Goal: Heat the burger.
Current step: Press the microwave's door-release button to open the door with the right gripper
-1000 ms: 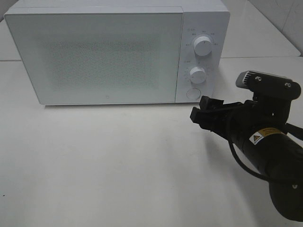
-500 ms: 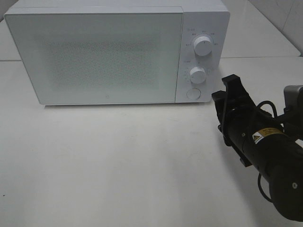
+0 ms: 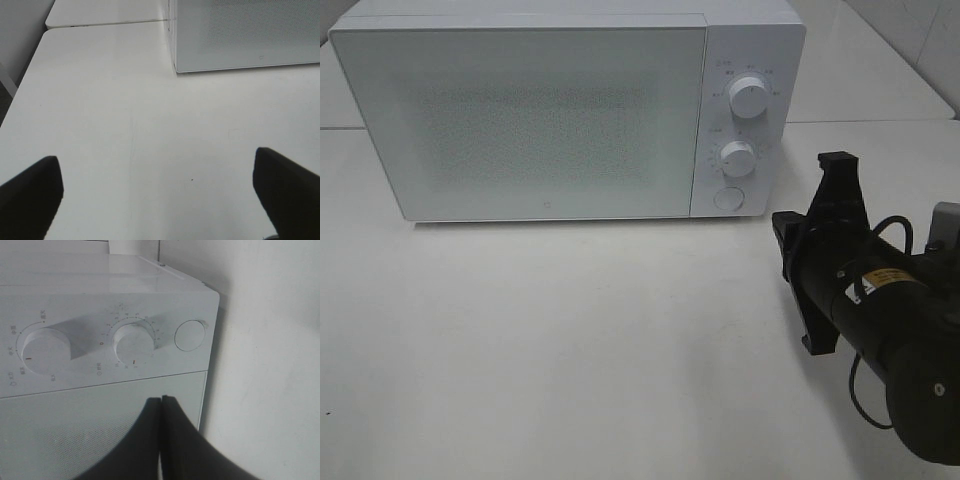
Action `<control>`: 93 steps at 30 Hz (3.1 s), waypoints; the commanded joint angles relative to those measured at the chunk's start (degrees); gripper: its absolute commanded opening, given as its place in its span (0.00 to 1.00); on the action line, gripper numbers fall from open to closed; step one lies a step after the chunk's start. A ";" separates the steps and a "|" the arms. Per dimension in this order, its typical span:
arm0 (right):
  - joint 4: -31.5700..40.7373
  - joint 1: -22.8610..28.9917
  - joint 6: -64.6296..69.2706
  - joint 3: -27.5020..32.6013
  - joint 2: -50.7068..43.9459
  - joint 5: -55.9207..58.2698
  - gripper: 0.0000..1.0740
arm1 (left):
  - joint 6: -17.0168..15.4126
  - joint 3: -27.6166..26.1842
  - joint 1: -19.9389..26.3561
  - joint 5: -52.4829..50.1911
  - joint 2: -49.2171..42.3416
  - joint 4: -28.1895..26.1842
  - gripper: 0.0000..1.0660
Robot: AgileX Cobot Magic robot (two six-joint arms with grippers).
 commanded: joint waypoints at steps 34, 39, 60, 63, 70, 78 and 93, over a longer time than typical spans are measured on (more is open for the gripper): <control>-6.25 -9.85 4.13 -18.51 16.50 7.51 0.00 | 0.00 0.11 -0.23 -0.63 -1.20 0.00 0.92; -7.28 -11.63 4.41 -20.80 18.39 9.05 0.00 | 0.00 0.11 -0.23 -0.63 -1.20 0.00 0.92; -13.12 -16.21 8.14 -28.48 24.58 13.58 0.00 | 0.00 0.11 -0.23 -0.63 -1.20 0.00 0.92; -12.72 -16.21 8.19 -29.11 25.50 12.66 0.00 | 0.00 0.11 -0.23 -0.63 -1.20 0.00 0.92; -10.43 -16.33 6.07 -29.34 25.61 7.22 0.00 | 0.00 0.11 -0.23 -0.63 -1.20 0.00 0.92; -10.03 -17.53 5.27 -31.46 25.61 5.44 0.00 | 0.00 0.11 -0.23 -0.63 -1.20 0.00 0.92; -11.23 -19.48 1.38 -39.25 28.02 -0.63 0.00 | 0.00 0.11 -0.23 -0.63 -1.20 0.00 0.92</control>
